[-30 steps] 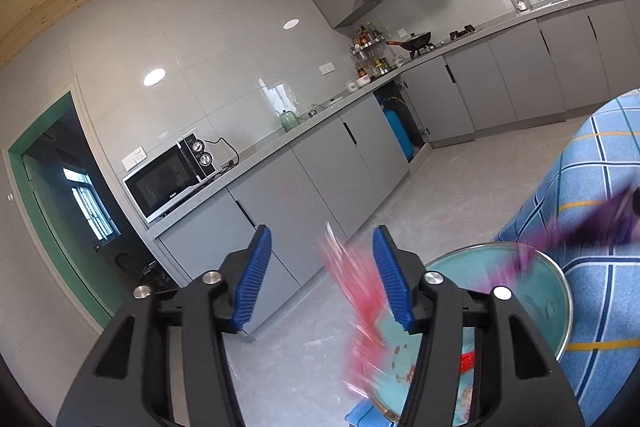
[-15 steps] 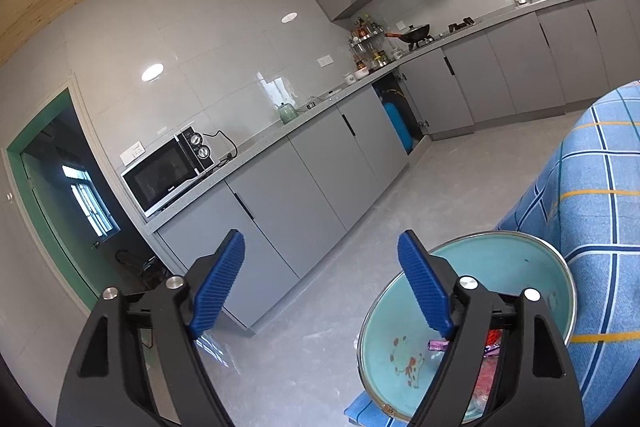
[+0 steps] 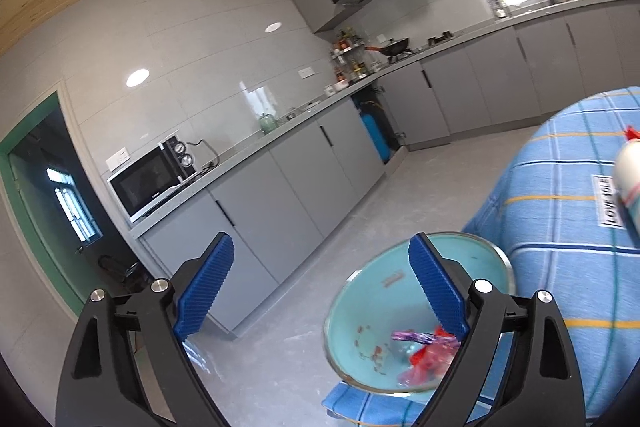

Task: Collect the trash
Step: 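Move both open tools back toward the table pile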

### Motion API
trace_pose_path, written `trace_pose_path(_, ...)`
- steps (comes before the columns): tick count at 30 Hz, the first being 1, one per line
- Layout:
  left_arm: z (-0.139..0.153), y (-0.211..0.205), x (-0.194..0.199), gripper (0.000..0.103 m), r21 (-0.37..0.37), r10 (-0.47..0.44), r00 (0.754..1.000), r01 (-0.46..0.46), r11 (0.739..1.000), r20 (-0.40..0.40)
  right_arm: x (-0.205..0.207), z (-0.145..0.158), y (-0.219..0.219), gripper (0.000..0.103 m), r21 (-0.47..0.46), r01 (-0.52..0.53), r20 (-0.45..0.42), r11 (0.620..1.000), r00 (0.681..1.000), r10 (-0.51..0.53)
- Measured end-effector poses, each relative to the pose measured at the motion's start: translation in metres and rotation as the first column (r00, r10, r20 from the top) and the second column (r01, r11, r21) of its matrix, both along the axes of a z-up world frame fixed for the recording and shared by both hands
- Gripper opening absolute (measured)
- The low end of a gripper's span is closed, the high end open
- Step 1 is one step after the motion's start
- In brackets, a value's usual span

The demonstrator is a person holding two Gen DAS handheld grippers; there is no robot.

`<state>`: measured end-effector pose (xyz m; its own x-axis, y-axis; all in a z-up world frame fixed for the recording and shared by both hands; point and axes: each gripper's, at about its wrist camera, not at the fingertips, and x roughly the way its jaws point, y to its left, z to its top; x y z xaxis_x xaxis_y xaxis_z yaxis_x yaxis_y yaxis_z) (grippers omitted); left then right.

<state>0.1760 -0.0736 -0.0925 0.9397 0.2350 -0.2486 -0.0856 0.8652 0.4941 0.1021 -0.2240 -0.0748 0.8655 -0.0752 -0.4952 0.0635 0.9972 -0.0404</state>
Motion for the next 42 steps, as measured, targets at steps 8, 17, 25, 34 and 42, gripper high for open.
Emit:
trace_pose_path(8,-0.005,-0.046,-0.028,0.092,0.004,-0.115,0.993,0.115,0.993,-0.016,-0.047,-0.006,-0.045,0.065,-0.007,0.104,0.003,0.995,0.995,-0.104)
trace_pose_path(17,-0.012,-0.089,-0.053,0.093,-0.027,-0.239,0.969,0.238,0.971,-0.056,-0.088,-0.022,-0.095,0.070,-0.013,0.235,-0.013,0.972,0.972,-0.235)
trace_pose_path(25,-0.019,-0.123,-0.077,0.094,-0.053,-0.336,0.937,0.332,0.942,-0.091,-0.117,-0.038,-0.125,0.076,-0.030,0.317,-0.036,0.948,0.947,-0.318)
trace_pose_path(34,-0.029,-0.166,-0.111,0.097,-0.065,-0.454,0.883,0.449,0.891,-0.120,-0.145,-0.053,-0.148,0.079,-0.033,0.379,-0.045,0.925,0.924,-0.380)
trace_pose_path(42,-0.050,-0.193,-0.120,0.097,-0.077,-0.499,0.848,0.493,0.866,-0.180,-0.158,-0.064,-0.167,0.081,-0.040,0.452,-0.051,0.891,0.890,-0.454)
